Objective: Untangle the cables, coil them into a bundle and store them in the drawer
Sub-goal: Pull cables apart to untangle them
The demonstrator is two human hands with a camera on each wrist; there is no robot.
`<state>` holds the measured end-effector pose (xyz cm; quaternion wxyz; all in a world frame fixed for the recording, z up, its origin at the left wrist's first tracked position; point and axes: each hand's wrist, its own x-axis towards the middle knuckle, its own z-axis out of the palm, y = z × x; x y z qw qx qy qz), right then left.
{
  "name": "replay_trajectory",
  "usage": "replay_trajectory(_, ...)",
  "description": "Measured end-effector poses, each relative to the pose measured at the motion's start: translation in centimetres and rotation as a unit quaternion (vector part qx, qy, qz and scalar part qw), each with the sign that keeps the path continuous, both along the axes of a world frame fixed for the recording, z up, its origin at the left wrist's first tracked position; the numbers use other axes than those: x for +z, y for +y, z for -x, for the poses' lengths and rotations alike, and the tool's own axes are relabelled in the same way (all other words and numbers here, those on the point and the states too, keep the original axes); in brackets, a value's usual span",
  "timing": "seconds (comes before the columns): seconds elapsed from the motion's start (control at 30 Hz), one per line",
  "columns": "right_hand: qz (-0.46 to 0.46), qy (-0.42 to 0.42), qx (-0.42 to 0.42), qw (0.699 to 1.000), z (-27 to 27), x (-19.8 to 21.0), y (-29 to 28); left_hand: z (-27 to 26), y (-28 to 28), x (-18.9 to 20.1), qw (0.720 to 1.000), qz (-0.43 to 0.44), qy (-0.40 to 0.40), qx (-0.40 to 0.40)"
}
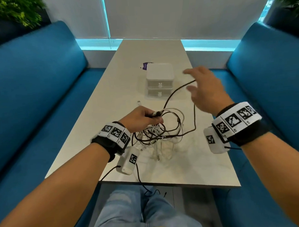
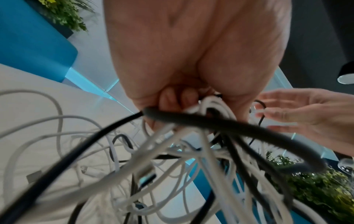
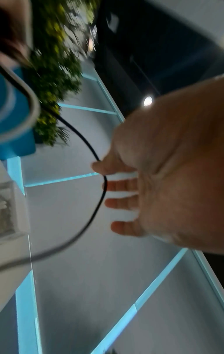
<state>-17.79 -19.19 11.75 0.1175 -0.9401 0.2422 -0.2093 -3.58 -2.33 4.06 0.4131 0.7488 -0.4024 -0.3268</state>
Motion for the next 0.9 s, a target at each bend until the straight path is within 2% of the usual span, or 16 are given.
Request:
replay_trajectory(0.1,0.045,0.114,0.122,0.985,-0.7,-1.4,1.6,0.4,-0.4,0.2,1.000,0.011,-0.006,-0.011)
replay_trajectory(0.17,0.049,0.157,0.138,0.977,-0.9,-1.7,2.0,0.4,-0.4,0.1,1.000,0.019,-0.004,-0.015)
replay_trajectory(0.23,0.017,0.137,0.124,0.983,-0.7,-1.4,2.1,0.1,-0.1,0.1,1.000,0.020,0.005,-0.012)
replay_trajectory(0.33,-0.052,0.032,0.066,0.996,-0.7,-0.5,1.1,-0.3,0.3,0.2,1.000,0.000,0.012,-0.008)
replay_trajectory(0.4,-0.058,-0.014,0.013,0.998,-0.7,-0.3,0.3,-0.2,0.4,0.4,1.000,-0.004,0.018,-0.010)
replay_trajectory(0.47,-0.040,-0.025,-0.014,0.999,-0.5,-0.8,0.1,-0.1,0.3,0.3,1.000,-0.008,0.013,-0.016)
replay_trajectory(0.53,-0.015,0.001,0.018,1.000,-0.3,-1.6,0.8,0.1,-0.1,0.3,1.000,-0.015,0.004,-0.021)
replay_trajectory(0.63,0.048,0.073,0.117,0.989,-0.8,-2.6,1.9,0.0,-0.6,0.0,1.000,-0.010,0.009,-0.023)
replay_trajectory(0.7,0.089,0.113,0.125,0.982,-1.1,-2.5,1.8,-0.1,-0.5,-0.1,0.999,-0.011,0.012,-0.032)
replay_trajectory(0.9,0.124,0.159,0.135,0.970,-0.1,-3.0,1.4,-0.3,0.0,-0.1,1.000,-0.009,0.026,-0.008)
